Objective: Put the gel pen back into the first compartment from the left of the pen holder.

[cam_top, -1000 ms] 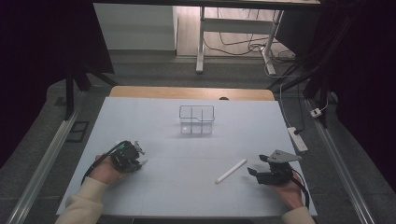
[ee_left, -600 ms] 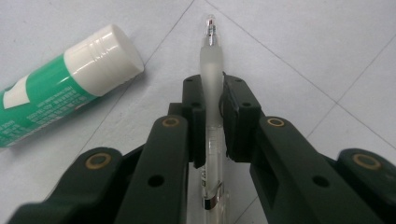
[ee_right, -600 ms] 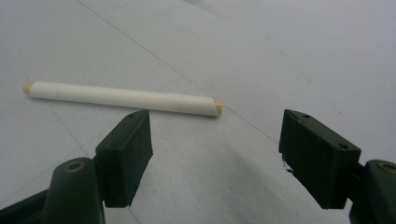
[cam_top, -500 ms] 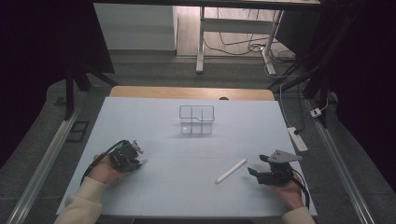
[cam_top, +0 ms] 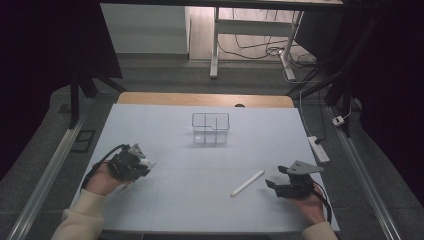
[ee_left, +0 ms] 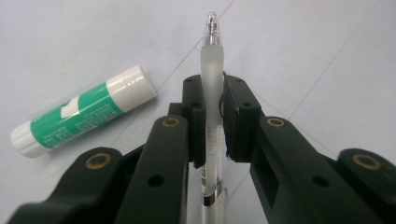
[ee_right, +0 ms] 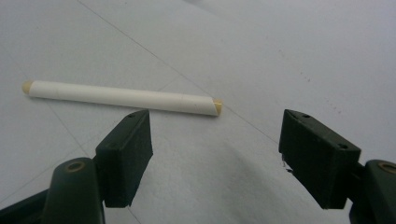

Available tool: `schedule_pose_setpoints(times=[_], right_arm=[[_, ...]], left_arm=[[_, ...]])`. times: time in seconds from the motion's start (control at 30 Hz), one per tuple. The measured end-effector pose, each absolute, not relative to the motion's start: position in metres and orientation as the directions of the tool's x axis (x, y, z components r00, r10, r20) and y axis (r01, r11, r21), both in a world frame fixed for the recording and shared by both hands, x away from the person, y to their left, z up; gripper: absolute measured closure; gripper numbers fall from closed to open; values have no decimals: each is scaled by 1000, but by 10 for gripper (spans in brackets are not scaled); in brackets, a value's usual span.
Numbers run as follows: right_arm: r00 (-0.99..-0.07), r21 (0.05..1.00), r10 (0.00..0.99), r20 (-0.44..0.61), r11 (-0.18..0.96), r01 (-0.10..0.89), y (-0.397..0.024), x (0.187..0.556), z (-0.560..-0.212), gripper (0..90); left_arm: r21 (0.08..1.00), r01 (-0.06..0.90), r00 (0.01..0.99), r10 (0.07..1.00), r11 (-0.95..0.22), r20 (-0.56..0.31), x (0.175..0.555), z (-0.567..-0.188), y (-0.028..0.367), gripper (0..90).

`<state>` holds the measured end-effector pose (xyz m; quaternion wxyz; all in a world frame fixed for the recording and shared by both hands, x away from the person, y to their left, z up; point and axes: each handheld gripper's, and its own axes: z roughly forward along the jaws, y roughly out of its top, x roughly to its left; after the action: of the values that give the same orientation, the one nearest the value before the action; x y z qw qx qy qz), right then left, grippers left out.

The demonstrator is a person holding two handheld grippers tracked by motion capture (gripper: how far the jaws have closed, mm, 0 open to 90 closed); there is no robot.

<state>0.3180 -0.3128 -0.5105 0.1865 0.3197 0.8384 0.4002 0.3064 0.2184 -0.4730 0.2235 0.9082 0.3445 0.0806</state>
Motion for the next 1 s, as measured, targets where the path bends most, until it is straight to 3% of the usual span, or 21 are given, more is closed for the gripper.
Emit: schedule_pose_setpoints(times=[1.0], right_arm=[[-724, 790, 687, -60, 476, 386, -313, 318, -511, 250]], left_arm=[[712, 509, 709, 705, -483, -29, 296, -439, 237, 800]])
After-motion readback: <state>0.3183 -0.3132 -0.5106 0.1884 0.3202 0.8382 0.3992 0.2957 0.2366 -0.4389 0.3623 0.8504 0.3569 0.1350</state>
